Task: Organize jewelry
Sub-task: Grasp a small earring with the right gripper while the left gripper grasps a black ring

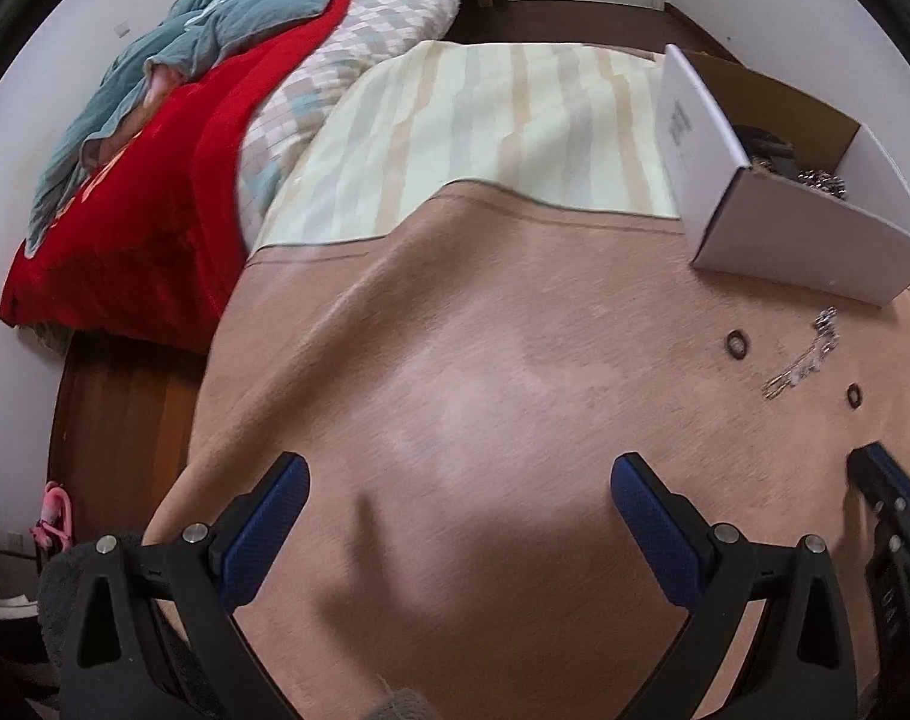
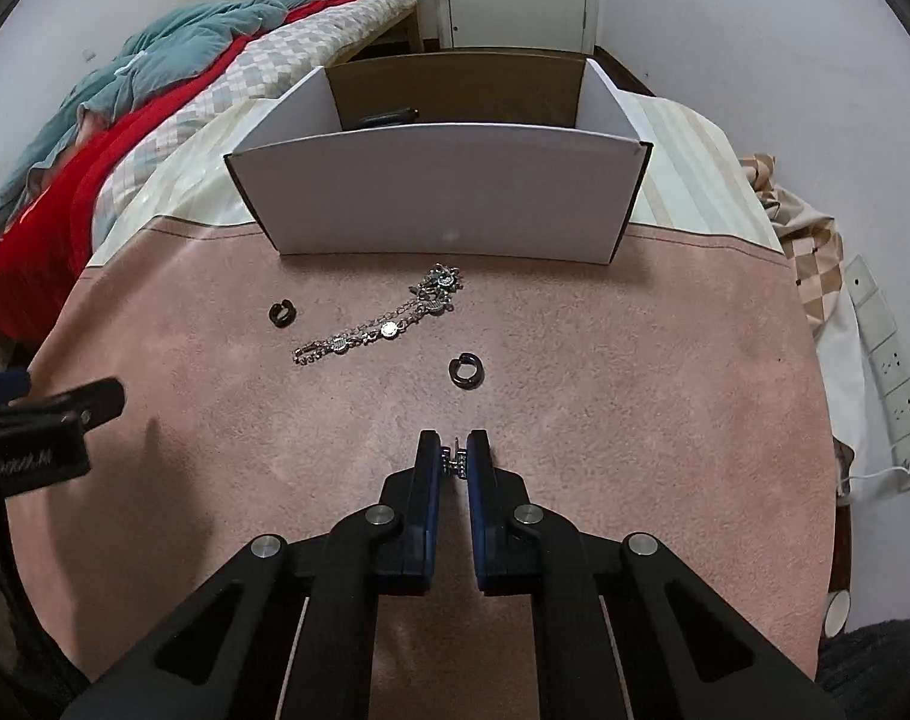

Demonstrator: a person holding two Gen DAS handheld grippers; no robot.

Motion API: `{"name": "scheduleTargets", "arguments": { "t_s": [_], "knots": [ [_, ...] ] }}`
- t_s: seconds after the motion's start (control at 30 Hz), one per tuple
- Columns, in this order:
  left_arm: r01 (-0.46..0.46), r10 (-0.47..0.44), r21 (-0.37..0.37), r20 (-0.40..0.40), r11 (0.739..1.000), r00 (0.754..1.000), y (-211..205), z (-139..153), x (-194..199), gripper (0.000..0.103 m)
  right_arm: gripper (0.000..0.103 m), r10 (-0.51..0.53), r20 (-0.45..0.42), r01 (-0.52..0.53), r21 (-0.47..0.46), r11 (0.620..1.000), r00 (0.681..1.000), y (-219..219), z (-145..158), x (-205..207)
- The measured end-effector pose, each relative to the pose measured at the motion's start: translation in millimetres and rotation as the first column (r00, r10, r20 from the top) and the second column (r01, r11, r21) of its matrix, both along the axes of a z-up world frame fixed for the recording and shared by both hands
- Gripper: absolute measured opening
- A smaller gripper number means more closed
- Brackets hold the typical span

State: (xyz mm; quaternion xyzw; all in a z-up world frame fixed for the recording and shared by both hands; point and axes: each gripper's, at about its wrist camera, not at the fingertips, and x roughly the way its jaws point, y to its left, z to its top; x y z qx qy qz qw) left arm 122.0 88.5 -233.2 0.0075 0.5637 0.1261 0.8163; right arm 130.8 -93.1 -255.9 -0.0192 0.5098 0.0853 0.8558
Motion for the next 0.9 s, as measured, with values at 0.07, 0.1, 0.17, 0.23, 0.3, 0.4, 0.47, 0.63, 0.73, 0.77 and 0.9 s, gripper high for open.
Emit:
{"name": "scheduleTargets", "arguments": {
  "t_s": [0.07,0.1,0.17,0.23,0.3,0.4,0.47,0.63,0.73,0.77,0.9],
  "knots": [
    [0.015,-0.015,-0.016,0.017,1.0,1.0,-6,4,6,0.103,0.009,-0.015,-0.005,0.016,0.013,1.0,1.0,-5,2,1],
    [0.03,-0.029,-0.027,0.033,0.999,0.999,-12,6,11,0.103,0.009,-0.028,-0.007,0.029,0.022,0.999,1.0,-9,3,1],
    [0.06,-0.058,-0.053,0.048,0.997,0.997,-23,6,20,0.102,0.009,-0.052,-0.007,0.052,0.031,0.998,0.999,-17,7,4],
    [0.088,-0.084,-0.094,0.045,0.992,0.995,-32,3,29,0.102,0.009,-0.074,-0.001,0.074,0.034,0.997,0.997,-28,10,7],
    [0.114,-0.109,-0.13,0.046,0.985,0.993,-43,-1,36,0.097,0.009,-0.097,0.004,0.097,0.033,0.995,0.995,-38,14,10],
    [0.147,-0.142,-0.15,0.044,0.978,0.989,-56,-6,43,0.08,0.009,-0.123,0.01,0.123,0.027,0.992,0.992,-50,17,12],
    [0.162,-0.158,-0.162,0.037,0.973,0.987,-63,-10,47,0.072,0.009,-0.134,0.011,0.133,0.023,0.991,0.991,-55,18,13],
    [0.192,-0.188,-0.167,0.038,0.967,0.981,-76,-15,50,0.058,0.009,-0.155,0.008,0.155,0.019,0.988,0.988,-66,17,13],
    [0.211,-0.206,-0.155,0.045,0.965,0.977,-81,-14,50,0.04,0.009,-0.166,0.005,0.166,0.017,0.986,0.986,-70,16,14],
    [0.216,-0.211,-0.157,0.051,0.964,0.976,-82,-13,50,0.032,0.009,-0.168,0.003,0.168,0.016,0.986,0.986,-71,15,15],
    [0.23,-0.223,-0.163,0.059,0.959,0.973,-81,-13,50,0.01,0.009,-0.169,0.003,0.169,0.016,0.986,0.986,-71,15,15]
  ]
}}
